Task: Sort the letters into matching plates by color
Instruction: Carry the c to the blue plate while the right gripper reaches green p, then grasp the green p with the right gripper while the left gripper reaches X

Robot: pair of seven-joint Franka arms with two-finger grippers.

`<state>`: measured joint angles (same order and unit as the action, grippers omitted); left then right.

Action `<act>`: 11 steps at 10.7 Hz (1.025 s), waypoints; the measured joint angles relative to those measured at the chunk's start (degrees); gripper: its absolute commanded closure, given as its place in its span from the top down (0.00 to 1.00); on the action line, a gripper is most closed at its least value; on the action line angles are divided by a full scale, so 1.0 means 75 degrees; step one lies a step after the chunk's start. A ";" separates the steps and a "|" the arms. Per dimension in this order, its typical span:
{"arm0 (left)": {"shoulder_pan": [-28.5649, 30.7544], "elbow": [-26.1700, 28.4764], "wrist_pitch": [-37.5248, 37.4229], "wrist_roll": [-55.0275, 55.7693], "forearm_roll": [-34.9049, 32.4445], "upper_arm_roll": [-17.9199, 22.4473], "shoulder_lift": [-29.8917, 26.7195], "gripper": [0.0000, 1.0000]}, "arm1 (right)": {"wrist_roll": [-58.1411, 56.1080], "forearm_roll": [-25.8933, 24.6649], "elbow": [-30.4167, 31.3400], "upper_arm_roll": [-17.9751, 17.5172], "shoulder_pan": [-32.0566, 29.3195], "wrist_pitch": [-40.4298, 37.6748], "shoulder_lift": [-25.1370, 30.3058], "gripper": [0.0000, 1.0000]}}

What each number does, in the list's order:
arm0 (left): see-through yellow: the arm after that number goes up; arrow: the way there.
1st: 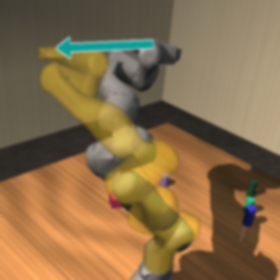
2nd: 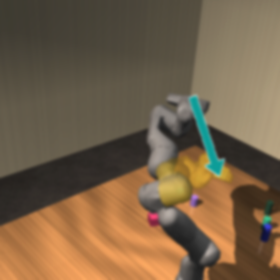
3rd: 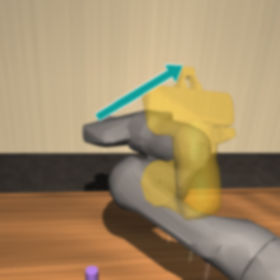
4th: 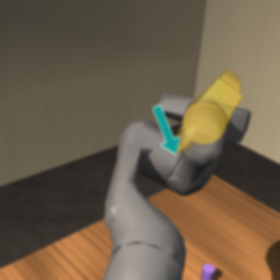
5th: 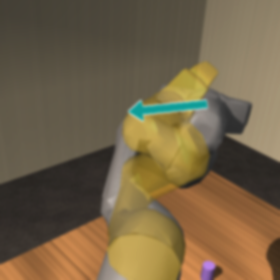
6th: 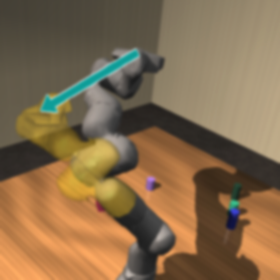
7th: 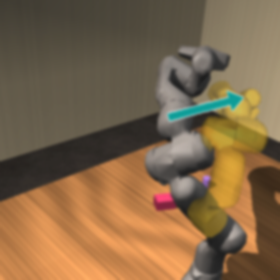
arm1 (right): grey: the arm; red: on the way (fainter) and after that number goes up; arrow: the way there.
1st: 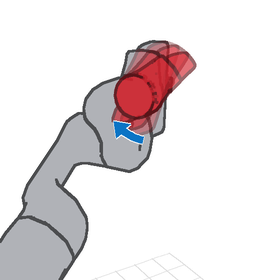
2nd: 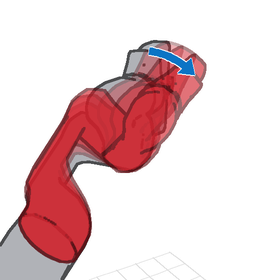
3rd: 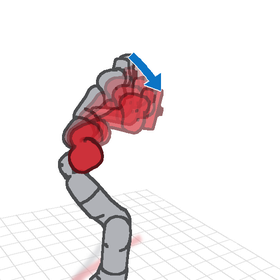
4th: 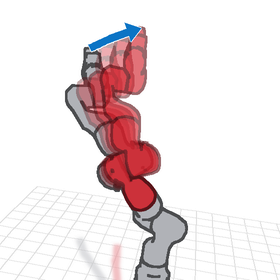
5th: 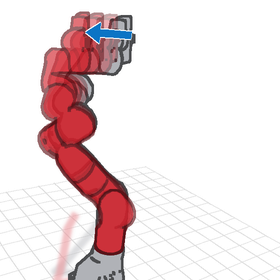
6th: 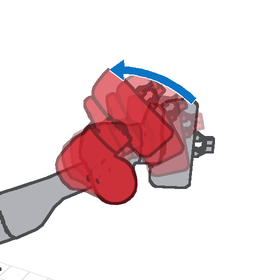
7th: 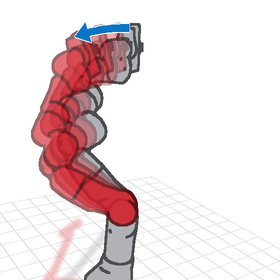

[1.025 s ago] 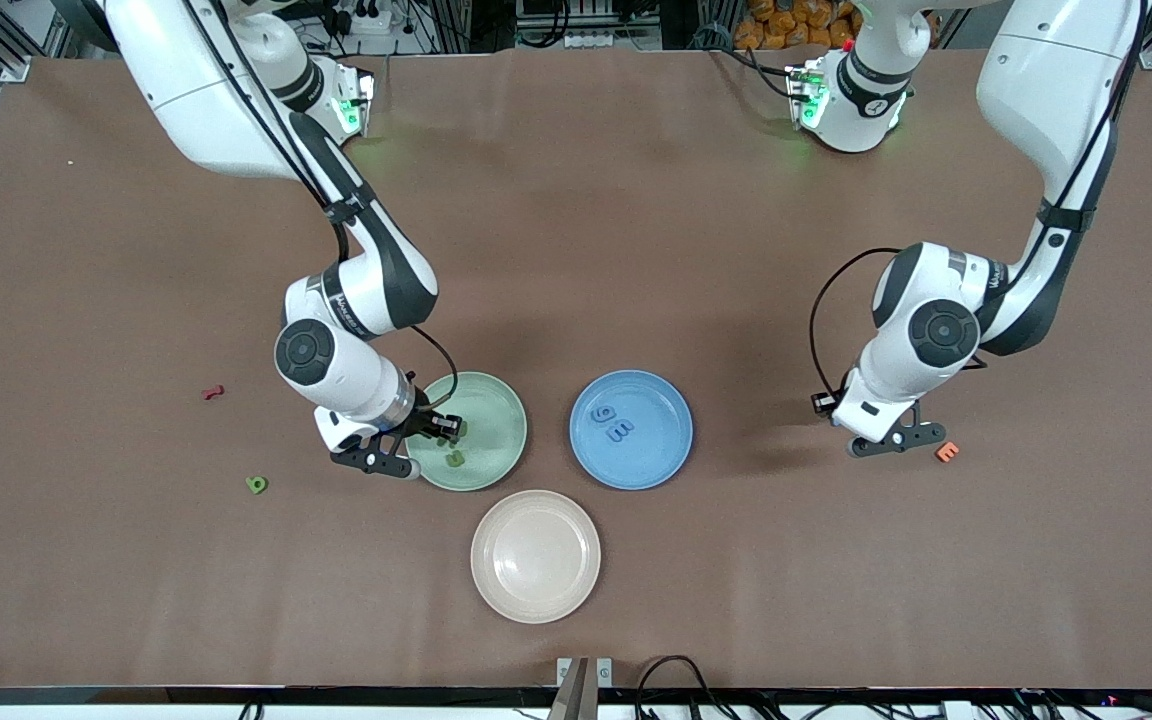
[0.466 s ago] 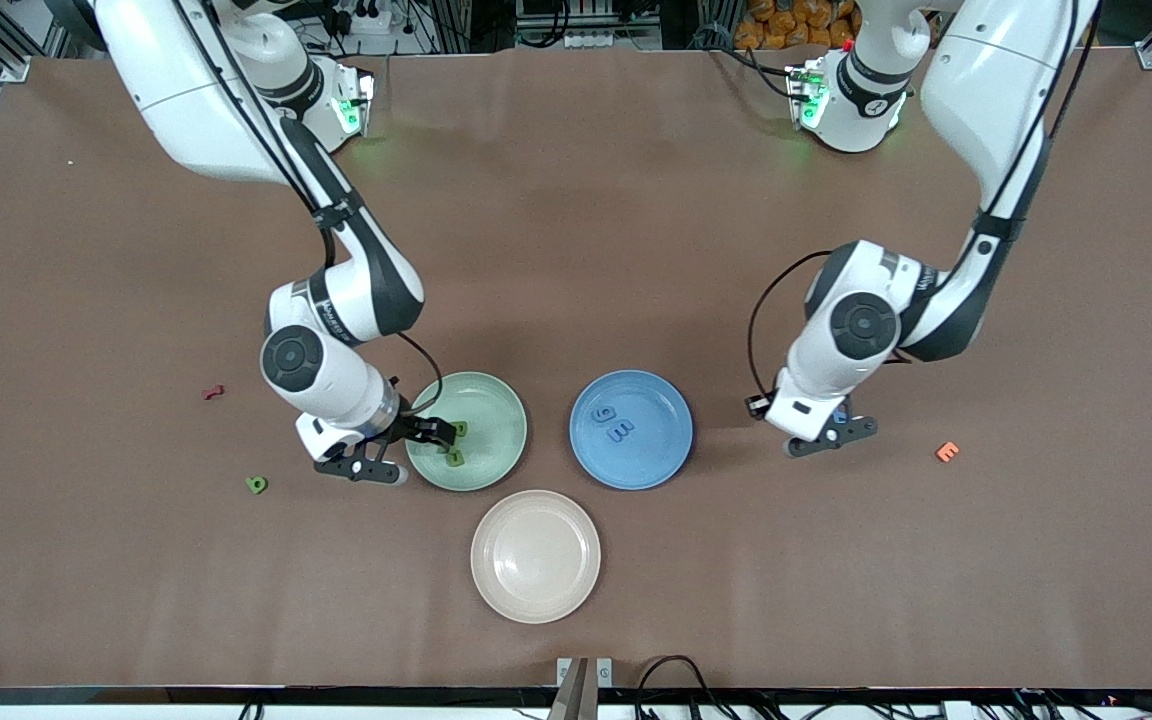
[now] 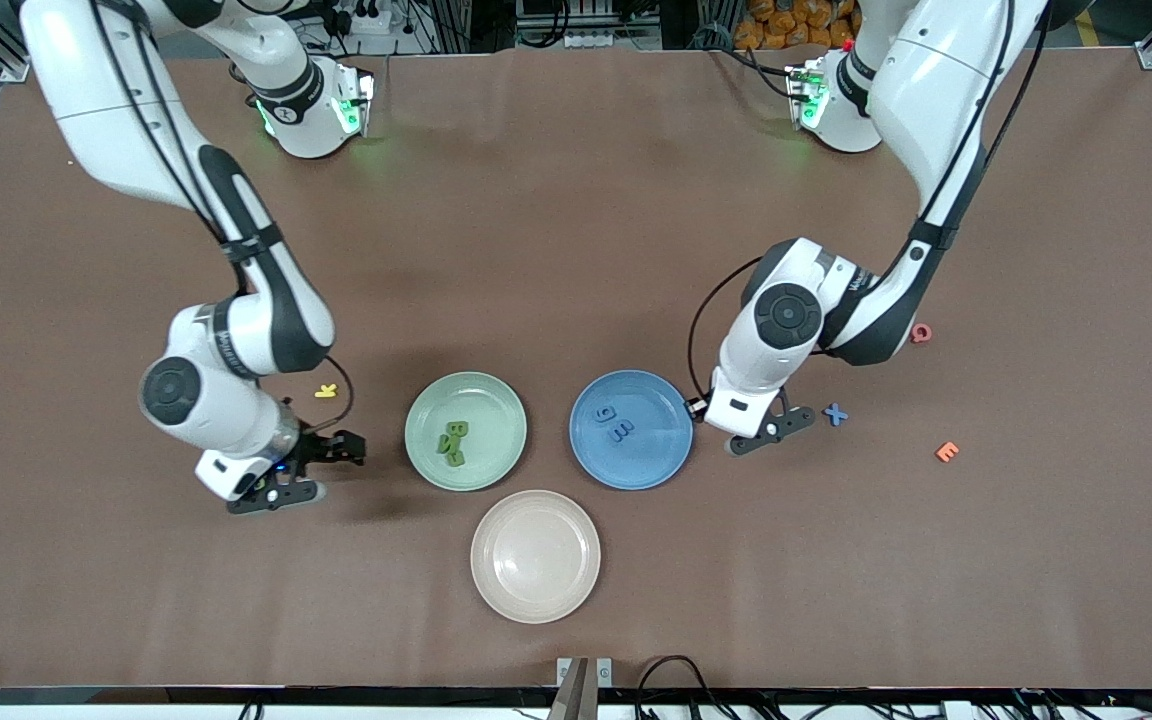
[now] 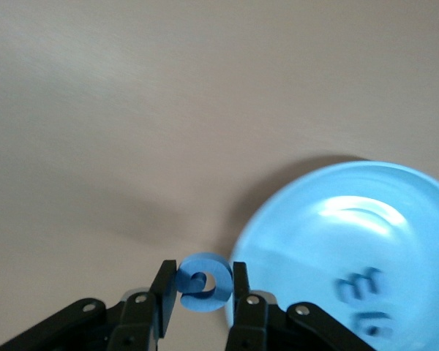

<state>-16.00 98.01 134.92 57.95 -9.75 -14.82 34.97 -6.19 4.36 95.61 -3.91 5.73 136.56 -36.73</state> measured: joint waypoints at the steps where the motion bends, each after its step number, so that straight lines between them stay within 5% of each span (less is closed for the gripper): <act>1: -0.0207 -0.0268 0.0000 0.0243 0.0096 0.0000 0.0158 0.00 | -0.0922 -0.0005 -0.0013 -0.0001 -0.0260 0.0000 0.0000 1.00; 2: -0.0410 -0.0509 0.0000 0.0461 0.0107 0.0001 0.0335 0.00 | -0.1790 -0.0009 -0.0019 -0.0002 -0.0445 0.0000 0.0000 1.00; 3: -0.0551 -0.0687 0.0003 0.0582 0.0108 0.0004 0.0481 0.29 | -0.2580 -0.0010 -0.0019 -0.0002 -0.0567 0.0000 0.0000 1.00; 4: -0.0611 -0.0789 0.0010 0.0619 0.0108 0.0005 0.0565 0.99 | -0.3298 -0.0012 -0.0019 -0.0002 -0.0655 0.0000 0.0000 1.00; 11: -0.0577 -0.0901 0.0010 0.0554 0.0107 0.0099 0.0608 1.00 | -0.6658 -0.0012 -0.0004 0.0006 -0.1611 -0.0080 -0.0184 1.00</act>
<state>-20.32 91.26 135.00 62.10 -8.95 -14.08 39.53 -56.12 4.27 95.59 -3.87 -6.35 135.96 -38.11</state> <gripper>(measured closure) 0.004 0.000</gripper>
